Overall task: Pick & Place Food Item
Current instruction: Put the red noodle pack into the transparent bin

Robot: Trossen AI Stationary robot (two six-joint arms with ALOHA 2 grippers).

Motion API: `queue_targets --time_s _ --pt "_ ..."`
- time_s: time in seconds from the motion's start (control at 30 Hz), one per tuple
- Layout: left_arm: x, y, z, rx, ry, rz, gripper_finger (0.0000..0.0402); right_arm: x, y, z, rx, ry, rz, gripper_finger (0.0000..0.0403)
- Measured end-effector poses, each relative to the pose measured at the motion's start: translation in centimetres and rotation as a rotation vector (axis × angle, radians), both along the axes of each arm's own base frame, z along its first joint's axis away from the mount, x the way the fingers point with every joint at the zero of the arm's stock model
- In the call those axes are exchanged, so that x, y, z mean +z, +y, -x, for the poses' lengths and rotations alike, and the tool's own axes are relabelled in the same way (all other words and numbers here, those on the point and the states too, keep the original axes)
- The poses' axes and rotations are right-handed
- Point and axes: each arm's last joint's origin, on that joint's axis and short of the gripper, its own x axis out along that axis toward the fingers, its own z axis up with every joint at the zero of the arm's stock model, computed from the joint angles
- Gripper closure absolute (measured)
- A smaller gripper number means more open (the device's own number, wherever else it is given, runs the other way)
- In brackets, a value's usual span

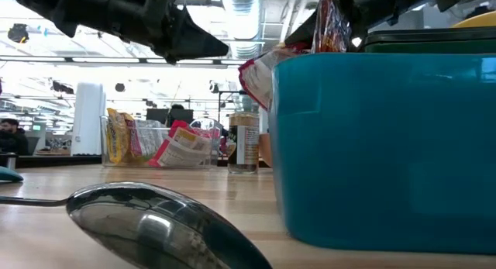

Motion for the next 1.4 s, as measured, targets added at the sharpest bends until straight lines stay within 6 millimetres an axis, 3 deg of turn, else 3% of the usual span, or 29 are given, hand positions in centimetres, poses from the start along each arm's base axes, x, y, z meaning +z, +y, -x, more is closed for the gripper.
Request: queue_targets --time_s 0.4,0.9,1.13,1.4 --pt "-1.4 -0.5 -0.9 -0.112 0.035 -0.080 0.0363 0.0 0.0 0.0 0.011 -0.002 -0.002 0.0403" --pt "-1.4 -0.5 -0.9 -0.125 0.036 -0.080 0.0213 0.0 0.1 0.0 0.017 0.000 -0.003 0.0403" --pt "-1.4 -0.5 -0.9 -0.124 0.034 -0.072 0.0188 0.1 0.2 -0.1 0.042 -0.016 -0.017 0.0403" --pt "-1.4 -0.5 -0.9 -0.123 0.034 -0.071 0.0189 0.6 0.4 -0.3 0.071 -0.065 -0.018 0.0403"
